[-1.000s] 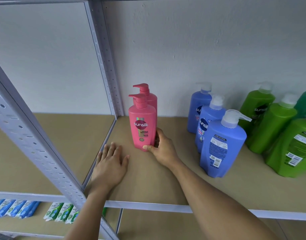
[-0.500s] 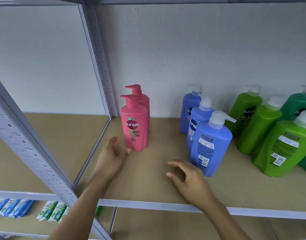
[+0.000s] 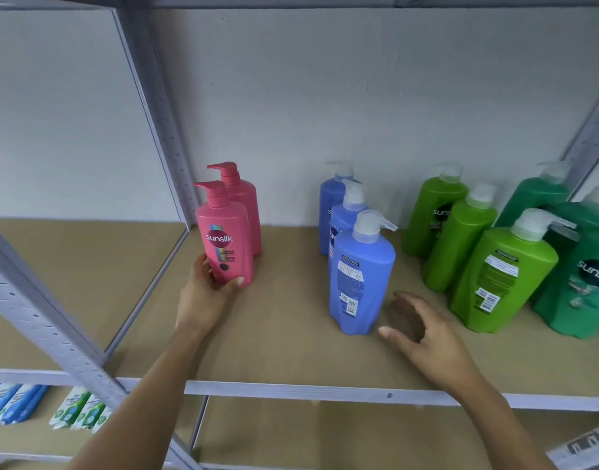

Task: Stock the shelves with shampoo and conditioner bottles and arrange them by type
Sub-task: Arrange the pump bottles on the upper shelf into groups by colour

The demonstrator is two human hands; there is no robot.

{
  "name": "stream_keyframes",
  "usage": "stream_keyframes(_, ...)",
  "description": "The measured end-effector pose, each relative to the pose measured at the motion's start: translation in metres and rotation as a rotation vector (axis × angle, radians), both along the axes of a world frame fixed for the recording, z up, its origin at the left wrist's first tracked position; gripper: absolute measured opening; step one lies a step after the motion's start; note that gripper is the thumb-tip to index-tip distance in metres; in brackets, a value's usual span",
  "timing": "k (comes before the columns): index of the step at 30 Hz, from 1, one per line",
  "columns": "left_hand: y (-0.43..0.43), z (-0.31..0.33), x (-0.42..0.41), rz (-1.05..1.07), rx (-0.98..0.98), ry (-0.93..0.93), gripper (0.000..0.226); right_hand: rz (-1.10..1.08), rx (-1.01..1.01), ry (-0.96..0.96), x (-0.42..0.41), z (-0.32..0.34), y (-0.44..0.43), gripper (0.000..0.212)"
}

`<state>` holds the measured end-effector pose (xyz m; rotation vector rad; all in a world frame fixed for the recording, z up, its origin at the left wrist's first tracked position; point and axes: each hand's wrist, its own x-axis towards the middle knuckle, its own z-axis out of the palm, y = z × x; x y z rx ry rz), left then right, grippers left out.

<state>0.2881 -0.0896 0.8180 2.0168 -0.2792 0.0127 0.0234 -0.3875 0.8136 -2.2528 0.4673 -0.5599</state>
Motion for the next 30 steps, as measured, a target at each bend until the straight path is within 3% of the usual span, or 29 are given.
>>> stream_keyframes(2, -0.005, -0.001, -0.013, 0.041, 0.06, -0.005, 0.085, 0.033, 0.12, -0.03, 0.01, 0.005, 0.01, 0.08)
stream_keyframes(7, -0.028, -0.008, -0.063, 0.208, 0.188, -0.025, 0.086, 0.037, 0.256, -0.067, 0.037, 0.01, 0.036, 0.063)
stream_keyframes(12, -0.044, -0.012, -0.088, -0.083, 0.36, -0.136, 0.055, 0.017, 0.297, -0.123, 0.033, 0.007, 0.033, 0.057)
stream_keyframes(15, -0.053, -0.011, -0.09, -0.232, 0.396, -0.202, 0.055, 0.0, 0.308, -0.146, 0.025, 0.006, 0.023, 0.055)
stream_keyframes(20, -0.068, -0.018, -0.08, -0.305, 0.42, -0.236, 0.059, -0.039, 0.313, -0.145, 0.015, 0.006, 0.001, 0.05)
stream_keyframes(25, -0.084, -0.013, -0.083, -0.316, 0.379, -0.219, 0.059, -0.021, 0.2, -0.083, 0.006, 0.009, -0.018, 0.06)
stream_keyframes(30, -0.093, -0.011, -0.081, -0.332, 0.254, -0.144, 0.065, 0.012, -0.268, 0.277, -0.018, -0.001, -0.049, 0.096)
